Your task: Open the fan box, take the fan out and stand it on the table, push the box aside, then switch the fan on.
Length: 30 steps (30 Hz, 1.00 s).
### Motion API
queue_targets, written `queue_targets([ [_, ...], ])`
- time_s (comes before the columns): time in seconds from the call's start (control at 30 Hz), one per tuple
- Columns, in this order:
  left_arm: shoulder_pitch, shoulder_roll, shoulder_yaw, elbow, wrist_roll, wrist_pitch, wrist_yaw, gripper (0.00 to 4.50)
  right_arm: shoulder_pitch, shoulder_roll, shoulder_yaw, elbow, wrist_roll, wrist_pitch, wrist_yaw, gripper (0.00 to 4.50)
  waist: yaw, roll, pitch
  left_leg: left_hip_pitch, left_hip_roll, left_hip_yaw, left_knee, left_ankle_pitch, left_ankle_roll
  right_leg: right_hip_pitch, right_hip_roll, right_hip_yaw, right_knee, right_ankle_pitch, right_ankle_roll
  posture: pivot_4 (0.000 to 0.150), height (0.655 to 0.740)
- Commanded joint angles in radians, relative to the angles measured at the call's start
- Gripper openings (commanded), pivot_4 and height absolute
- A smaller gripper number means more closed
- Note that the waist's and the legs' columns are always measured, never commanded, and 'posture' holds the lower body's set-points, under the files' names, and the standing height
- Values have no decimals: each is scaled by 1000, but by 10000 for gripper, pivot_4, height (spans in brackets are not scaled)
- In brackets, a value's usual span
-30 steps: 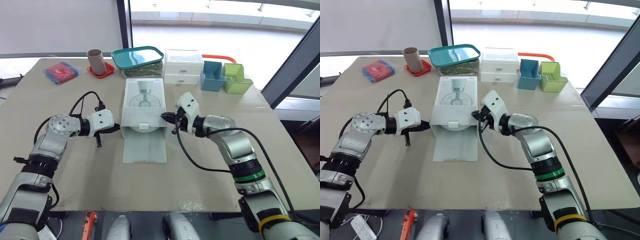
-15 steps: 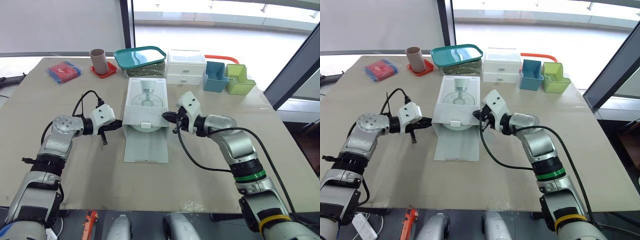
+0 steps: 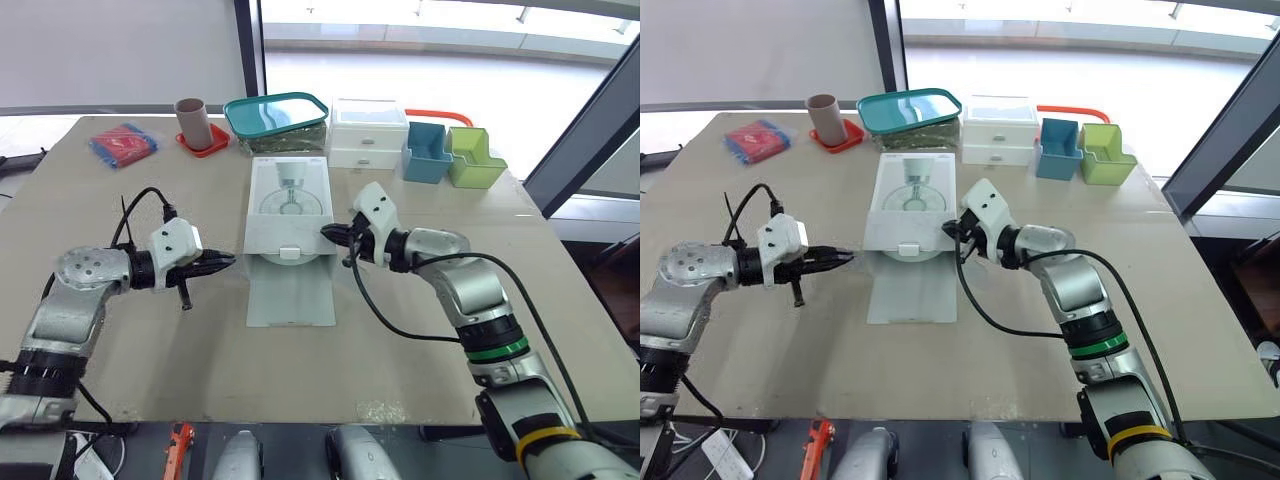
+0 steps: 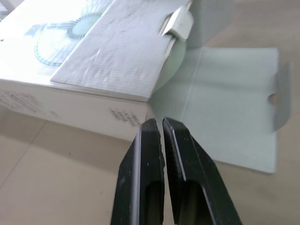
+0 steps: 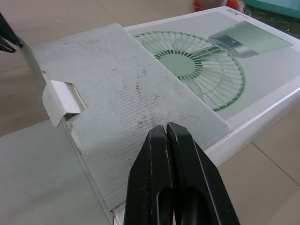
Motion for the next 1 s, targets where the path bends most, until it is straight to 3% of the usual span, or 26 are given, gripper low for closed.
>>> queue_targets([
  [0.03,49,-1,81,-222,-140,140,58,2700,-12,-2,11,15,-7,3,18,431,0,0,0,0,0,0,0,0,0,0,0,0,0,0,0,1500,7400],
  [0.2,120,-65,126,-502,-458,385,185,2700,-20,-3,15,24,-9,0,31,431,0,0,0,0,0,0,0,0,0,1,-1,0,0,-1,1,1500,7400],
  [0.57,262,-152,20,-588,-455,472,368,2700,-25,-11,25,28,-21,9,66,431,0,0,0,2,0,0,0,0,0,2,1,1,0,0,0,1500,7400],
  [0.67,354,-216,18,-617,-504,515,467,11014,-31,-16,28,27,-20,13,81,0,-2,0,0,3,0,1,0,0,0,2,1,2,0,-1,0,1500,7400],
  [0.83,455,-340,42,-636,-622,564,609,28721,-46,-13,30,28,-20,17,89,0,1,0,0,2,-1,1,0,0,0,2,-1,2,0,-1,0,1500,7400],
  [1.0,430,-459,83,-548,-673,579,787,44373,-59,-2,17,42,-23,15,67,0,1,0,0,3,-1,1,0,0,0,2,0,2,0,-1,0,1500,7400],
])
